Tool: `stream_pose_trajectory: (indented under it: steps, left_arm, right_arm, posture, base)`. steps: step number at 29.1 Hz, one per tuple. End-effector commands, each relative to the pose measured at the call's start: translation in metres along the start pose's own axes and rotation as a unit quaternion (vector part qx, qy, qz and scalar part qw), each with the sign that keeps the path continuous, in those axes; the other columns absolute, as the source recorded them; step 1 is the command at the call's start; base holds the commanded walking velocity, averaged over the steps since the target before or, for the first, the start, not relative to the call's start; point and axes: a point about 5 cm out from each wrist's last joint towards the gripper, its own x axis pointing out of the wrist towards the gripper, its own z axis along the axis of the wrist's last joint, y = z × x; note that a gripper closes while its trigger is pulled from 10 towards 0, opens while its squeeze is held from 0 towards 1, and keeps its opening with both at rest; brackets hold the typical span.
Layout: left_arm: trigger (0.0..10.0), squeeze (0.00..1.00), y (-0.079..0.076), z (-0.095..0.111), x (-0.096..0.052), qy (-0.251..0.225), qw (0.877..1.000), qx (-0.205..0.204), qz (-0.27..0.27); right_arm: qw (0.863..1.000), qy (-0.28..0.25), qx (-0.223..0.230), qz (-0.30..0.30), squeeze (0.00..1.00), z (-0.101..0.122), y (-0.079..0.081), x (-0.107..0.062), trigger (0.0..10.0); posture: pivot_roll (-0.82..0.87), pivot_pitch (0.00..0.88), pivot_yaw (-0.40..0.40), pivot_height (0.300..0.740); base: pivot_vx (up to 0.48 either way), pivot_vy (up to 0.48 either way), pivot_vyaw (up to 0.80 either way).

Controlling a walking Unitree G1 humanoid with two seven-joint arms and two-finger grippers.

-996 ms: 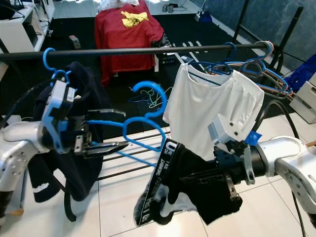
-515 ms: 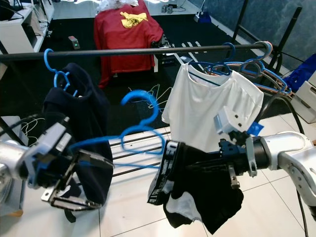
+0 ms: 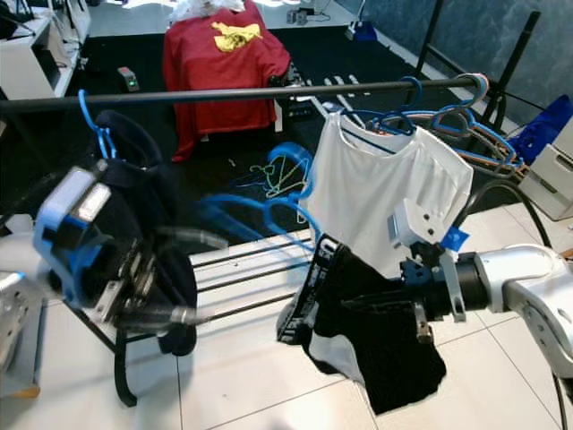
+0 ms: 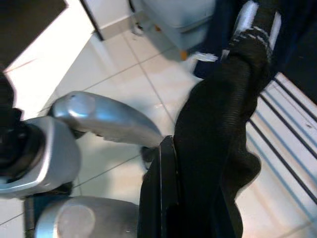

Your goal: Hang hanger

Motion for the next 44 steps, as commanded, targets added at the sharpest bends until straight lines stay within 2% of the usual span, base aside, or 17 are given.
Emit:
stream_pose_trajectory:
  steps: [1, 6, 8, 11, 17, 29, 33, 34, 36, 37, 44]
  left_arm:
    - [10.0, 0.0, 0.001, -0.006, -0.001, 0.012, 1.0, -0.002, 0.012]
    - [10.0, 0.0, -0.005, -0.024, 0.0, 0.068, 0.998, 0.003, 0.007]
    - [10.0, 0.0, -0.006, -0.027, 0.001, 0.072, 0.997, 0.0, 0.002]
    - [10.0, 0.0, -0.016, -0.03, 0.002, 0.077, 0.996, -0.012, -0.033]
    - [10.0, 0.0, -0.014, -0.034, 0.01, 0.066, 0.997, -0.016, -0.03]
    - [10.0, 0.0, -0.012, -0.031, 0.023, 0.037, 0.999, -0.009, -0.021]
    - [10.0, 0.0, -0.019, -0.03, 0.026, 0.029, 0.998, -0.024, -0.053]
    - [7.2, 0.0, -0.021, -0.03, 0.027, 0.029, 0.997, -0.027, -0.062]
    - [7.2, 0.0, -0.022, -0.03, 0.028, 0.03, 0.997, -0.029, -0.066]
    - [0.0, 0.0, -0.023, -0.03, 0.029, 0.029, 0.997, -0.034, -0.069]
    - [0.0, 0.0, -0.026, -0.032, 0.027, 0.041, 0.995, -0.035, -0.087]
  right_arm:
    - [1.0, 0.004, -0.003, 0.018, 0.0, 0.002, 0.005, 0.002, 0.0]
    - [0.999, -0.015, -0.012, 0.043, 0.0, 0.011, 0.009, 0.006, 0.0]
    - [0.999, -0.016, -0.014, 0.047, 0.0, 0.012, 0.01, 0.007, 0.0]
    - [0.999, -0.016, -0.018, 0.048, 0.0, 0.015, 0.01, 0.007, 0.0]
    - [0.998, -0.023, -0.023, 0.06, 0.0, 0.02, 0.012, 0.007, 0.0]
    - [0.997, -0.02, -0.012, 0.076, 0.0, 0.015, 0.013, 0.013, 0.0]
    - [0.997, -0.013, -0.013, 0.074, 0.0, 0.014, 0.011, 0.013, 0.0]
    - [0.997, -0.01, -0.014, 0.072, 0.0, 0.014, 0.01, 0.012, 0.0]
    - [0.997, -0.008, -0.014, 0.071, 0.0, 0.014, 0.01, 0.012, 0.0]
    - [0.997, -0.004, -0.014, 0.07, 0.0, 0.014, 0.009, 0.011, 0.0]
    - [0.998, 0.009, -0.018, 0.058, 0.0, 0.013, 0.006, 0.007, 0.0]
  posture:
    - [-0.04, 0.101, -0.033, 0.74]
    - [-0.04, 0.105, -0.034, 0.74]
    - [-0.04, 0.106, -0.034, 0.74]
    - [-0.04, 0.107, -0.035, 0.74]
    - [-0.04, 0.109, -0.034, 0.74]
    - [-0.04, 0.109, -0.036, 0.74]
    - [-0.04, 0.11, -0.035, 0.74]
    - [-0.04, 0.11, -0.034, 0.74]
    - [-0.04, 0.11, -0.034, 0.74]
    - [-0.04, 0.11, -0.034, 0.74]
    - [-0.04, 0.112, -0.035, 0.74]
  base:
    - [0.0, 0.0, 0.0]
    - [0.0, 0.0, 0.0]
    - [0.0, 0.0, 0.0]
    - [0.0, 0.0, 0.0]
    - [0.0, 0.0, 0.0]
    - [0.0, 0.0, 0.0]
    - [0.0, 0.0, 0.0]
    - [0.0, 0.0, 0.0]
    - [0.0, 0.0, 0.0]
    - [0.0, 0.0, 0.0]
    - [0.0, 0.0, 0.0]
